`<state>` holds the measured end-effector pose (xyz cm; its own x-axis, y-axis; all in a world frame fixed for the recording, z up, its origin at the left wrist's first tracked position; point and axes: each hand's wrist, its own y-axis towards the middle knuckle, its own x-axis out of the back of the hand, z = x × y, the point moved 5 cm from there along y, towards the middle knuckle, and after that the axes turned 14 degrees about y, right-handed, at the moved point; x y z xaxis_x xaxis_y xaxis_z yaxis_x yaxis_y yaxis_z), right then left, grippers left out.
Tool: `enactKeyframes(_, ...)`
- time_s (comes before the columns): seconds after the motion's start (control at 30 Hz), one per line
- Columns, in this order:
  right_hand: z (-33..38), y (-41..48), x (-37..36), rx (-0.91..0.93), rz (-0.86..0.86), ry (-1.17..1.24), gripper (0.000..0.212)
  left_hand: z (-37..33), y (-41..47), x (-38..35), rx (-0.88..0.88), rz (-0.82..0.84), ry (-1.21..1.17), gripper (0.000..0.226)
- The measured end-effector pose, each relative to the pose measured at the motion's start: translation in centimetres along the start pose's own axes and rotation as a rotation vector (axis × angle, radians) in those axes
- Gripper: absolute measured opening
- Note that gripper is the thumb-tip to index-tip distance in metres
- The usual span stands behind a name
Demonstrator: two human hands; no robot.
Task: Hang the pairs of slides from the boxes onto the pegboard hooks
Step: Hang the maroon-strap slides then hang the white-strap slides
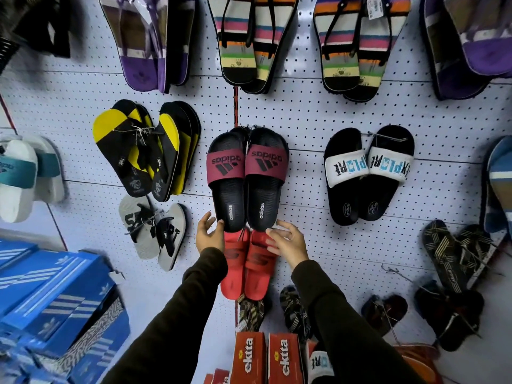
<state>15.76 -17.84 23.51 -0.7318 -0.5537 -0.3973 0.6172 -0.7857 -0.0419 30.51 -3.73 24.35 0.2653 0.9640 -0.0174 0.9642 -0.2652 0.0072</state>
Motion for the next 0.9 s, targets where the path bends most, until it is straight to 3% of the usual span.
enactKeyframes(0.13, -3.5, -1.1, 4.2, -0.052, -0.067, -0.105, 0.045, 4.9, -3.3, -1.2, 0.043, -0.023, 0.05, 0.04)
enactKeyframes(0.3, -8.5, -4.2, 12.7, -0.136, -0.246, -0.268, 0.038, 13.2, -8.5, -3.8, 0.148, 0.101, 0.22, 0.032)
enactKeyframes(0.53, -13.9, -12.2, 27.0, -0.403, -0.531, -0.53, 0.041, 25.0, -17.3, -6.8, 0.367, 0.524, 0.597, 0.044)
enactKeyframes(0.63, -16.0, -15.9, 31.4, -0.573, -0.554, -0.604, 0.046, 28.3, -21.2, -8.7, 0.509, 0.687, 0.649, 0.054)
enactKeyframes(0.77, -18.9, -19.4, 34.2, -0.765, -0.533, -0.543, 0.06, 31.0, -25.2, -10.6, 0.672, 0.801, 0.649, 0.064)
enactKeyframes(0.9, -21.8, -21.8, 33.9, -0.959, -0.537, -0.191, 0.056, 32.8, -27.1, -11.1, 0.764, 0.768, 0.693, 0.073)
